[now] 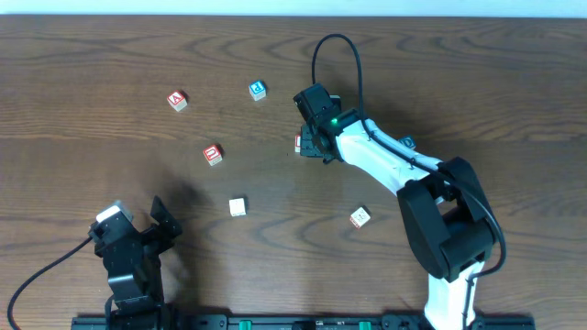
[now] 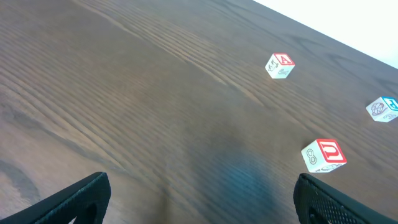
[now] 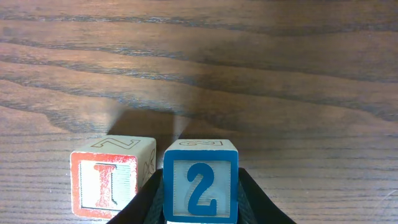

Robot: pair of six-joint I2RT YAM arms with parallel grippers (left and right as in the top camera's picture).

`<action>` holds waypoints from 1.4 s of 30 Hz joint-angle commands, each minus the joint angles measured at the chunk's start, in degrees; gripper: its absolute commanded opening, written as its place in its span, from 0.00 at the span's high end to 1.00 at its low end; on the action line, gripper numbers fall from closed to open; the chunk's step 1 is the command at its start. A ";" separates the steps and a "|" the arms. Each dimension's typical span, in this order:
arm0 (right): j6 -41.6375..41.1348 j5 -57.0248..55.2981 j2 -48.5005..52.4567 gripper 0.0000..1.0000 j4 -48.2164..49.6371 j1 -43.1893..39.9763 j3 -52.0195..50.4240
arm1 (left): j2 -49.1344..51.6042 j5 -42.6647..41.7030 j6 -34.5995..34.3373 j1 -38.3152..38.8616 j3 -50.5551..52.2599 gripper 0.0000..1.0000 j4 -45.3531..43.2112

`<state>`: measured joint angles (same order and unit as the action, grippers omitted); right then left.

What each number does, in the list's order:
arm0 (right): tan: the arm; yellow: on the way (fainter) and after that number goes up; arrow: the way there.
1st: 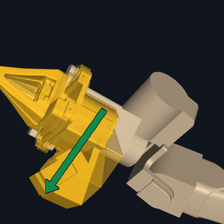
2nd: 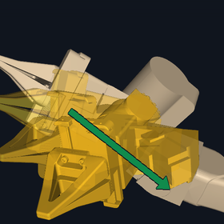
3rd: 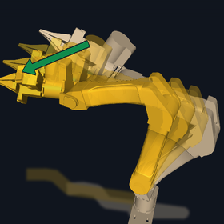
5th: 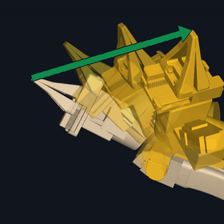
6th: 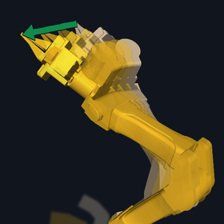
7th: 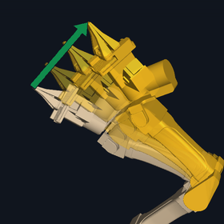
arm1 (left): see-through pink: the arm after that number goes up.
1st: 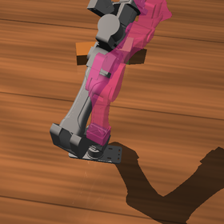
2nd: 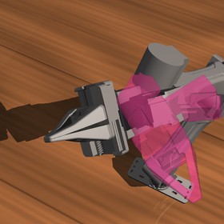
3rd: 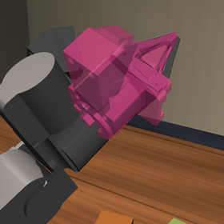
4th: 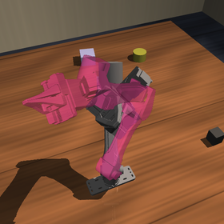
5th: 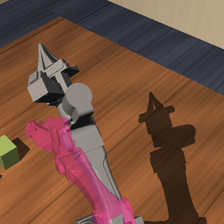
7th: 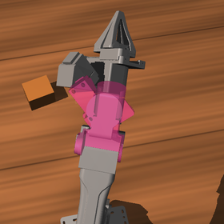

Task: Spell out Ai2
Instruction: 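Lower the blue '2' block right of the 'I' block and release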

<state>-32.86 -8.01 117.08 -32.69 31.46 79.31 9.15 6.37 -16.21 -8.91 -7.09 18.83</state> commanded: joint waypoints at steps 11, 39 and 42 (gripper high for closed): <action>-0.96 -1.66 0.70 0.65 0.15 0.24 -0.24 | -0.28 0.00 1.01 -0.17 1.27 0.05 0.37; -0.92 -5.77 0.70 0.60 6.29 0.11 -0.24 | -0.28 0.02 1.01 -0.17 1.27 0.05 0.37; -0.94 -5.99 0.70 0.62 6.58 -0.24 -0.24 | -0.28 0.00 1.01 -0.17 1.27 0.05 0.37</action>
<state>-33.10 -12.29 117.10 -26.24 31.46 79.31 9.15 6.37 -16.21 -8.91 -7.09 18.83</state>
